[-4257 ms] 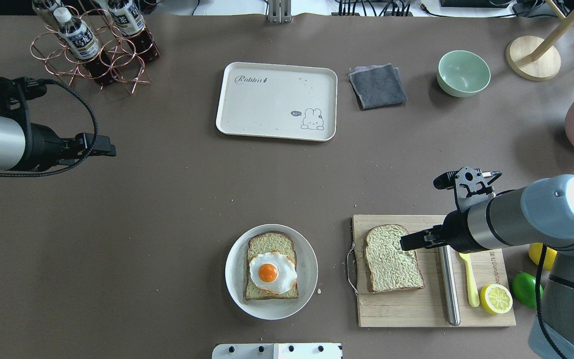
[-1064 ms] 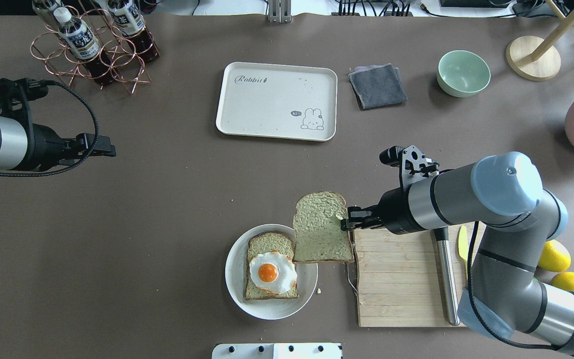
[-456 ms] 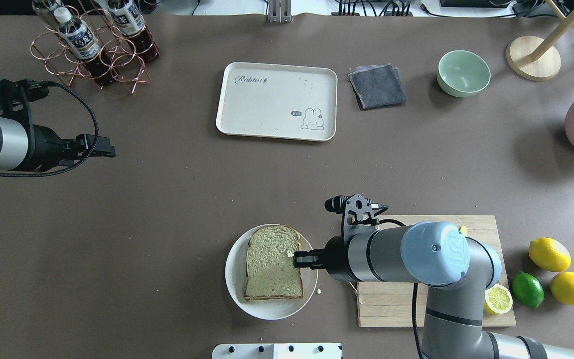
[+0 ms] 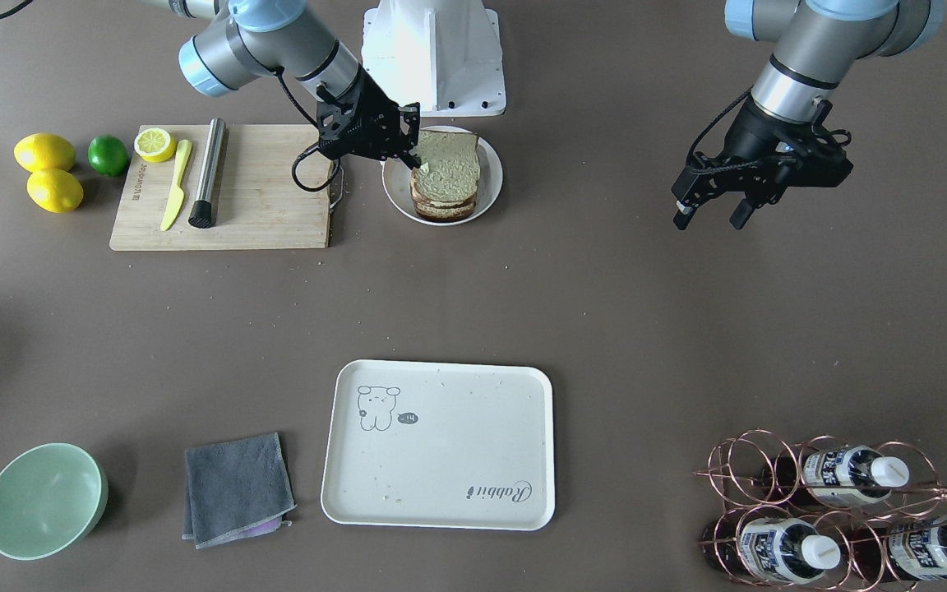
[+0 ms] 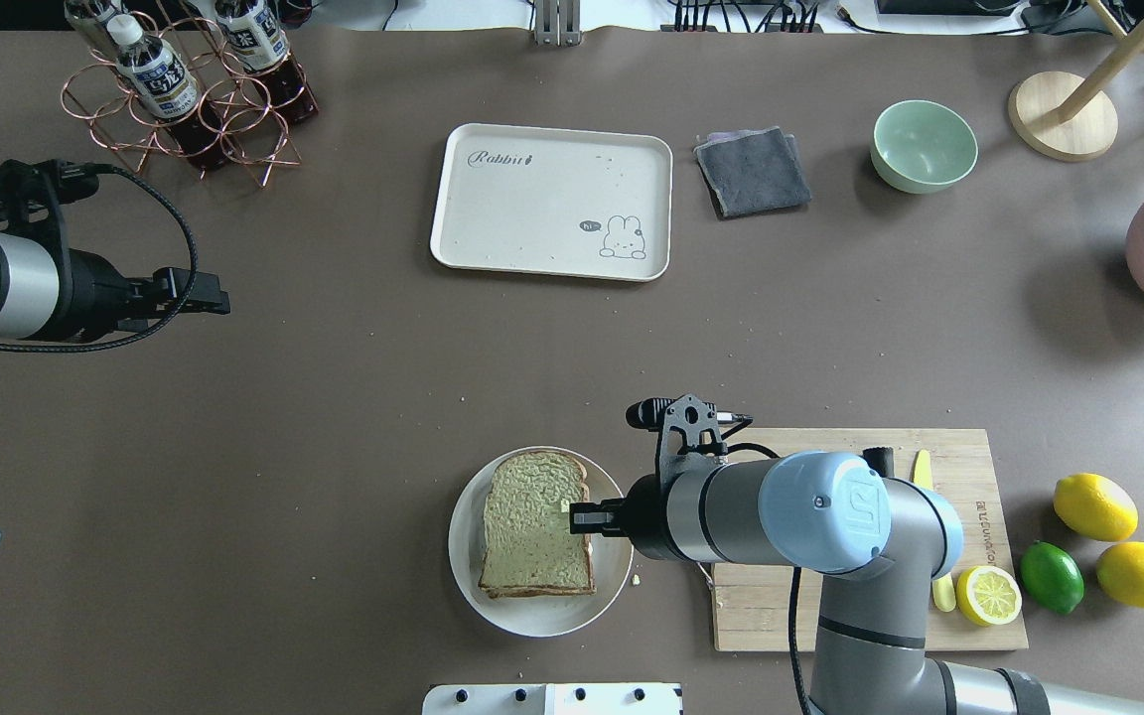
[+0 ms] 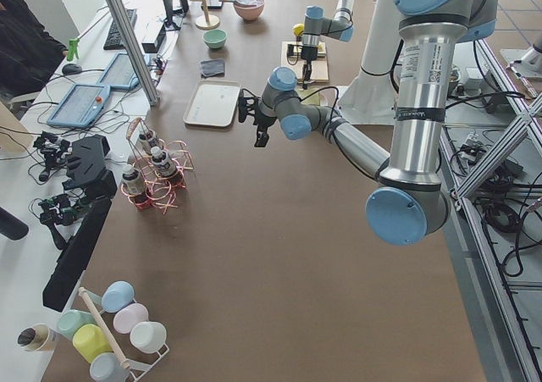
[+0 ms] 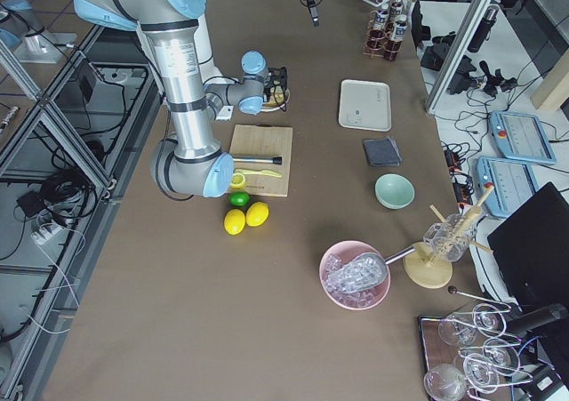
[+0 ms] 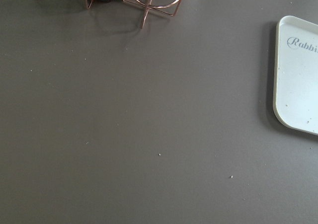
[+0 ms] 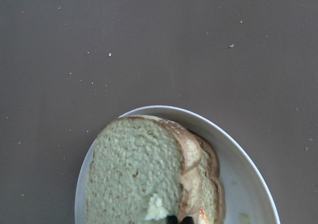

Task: Make sandwich and place on tray
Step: 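Carry the bread slice over the egg and lay it on top with the right gripper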

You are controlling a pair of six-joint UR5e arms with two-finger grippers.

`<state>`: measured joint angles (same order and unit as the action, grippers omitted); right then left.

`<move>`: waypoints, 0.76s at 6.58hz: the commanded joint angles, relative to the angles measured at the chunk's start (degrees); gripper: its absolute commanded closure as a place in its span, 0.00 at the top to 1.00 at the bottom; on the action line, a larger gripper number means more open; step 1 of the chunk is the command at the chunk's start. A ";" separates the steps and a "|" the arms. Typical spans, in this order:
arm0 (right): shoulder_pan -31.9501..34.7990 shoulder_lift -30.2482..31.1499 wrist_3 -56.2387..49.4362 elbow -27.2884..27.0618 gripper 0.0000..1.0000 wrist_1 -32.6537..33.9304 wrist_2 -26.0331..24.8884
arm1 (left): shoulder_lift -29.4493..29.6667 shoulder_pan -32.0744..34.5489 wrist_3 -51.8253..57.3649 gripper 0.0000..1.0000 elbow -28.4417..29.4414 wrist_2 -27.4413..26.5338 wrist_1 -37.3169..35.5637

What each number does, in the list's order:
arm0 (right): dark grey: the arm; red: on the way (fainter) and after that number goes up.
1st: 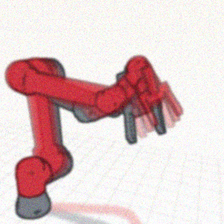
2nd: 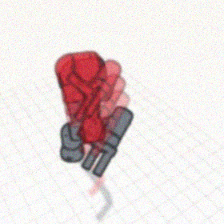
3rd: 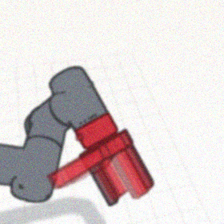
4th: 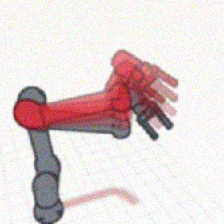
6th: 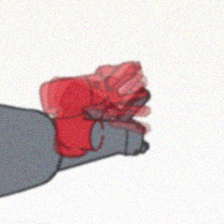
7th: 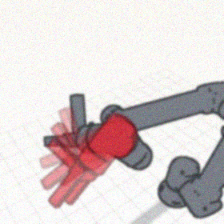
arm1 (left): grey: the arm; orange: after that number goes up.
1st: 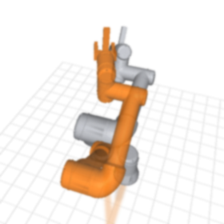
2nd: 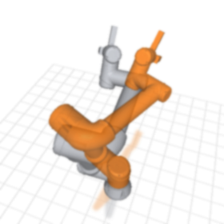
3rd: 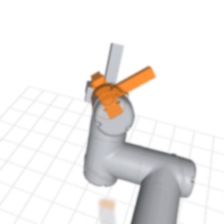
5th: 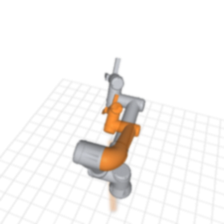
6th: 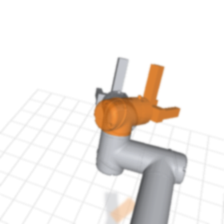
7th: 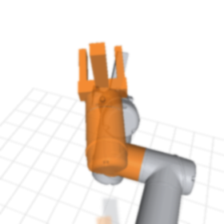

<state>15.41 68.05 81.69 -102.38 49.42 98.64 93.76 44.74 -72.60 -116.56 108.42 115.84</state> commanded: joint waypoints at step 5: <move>2.33 0.24 0.14 -1.41 0.99 -0.12 -0.64 | 0.98 -0.09 -0.52 0.97 0.63 -0.31 0.09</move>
<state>16.47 67.72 81.89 -102.53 49.31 97.62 94.21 44.72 -72.75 -115.89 108.08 115.92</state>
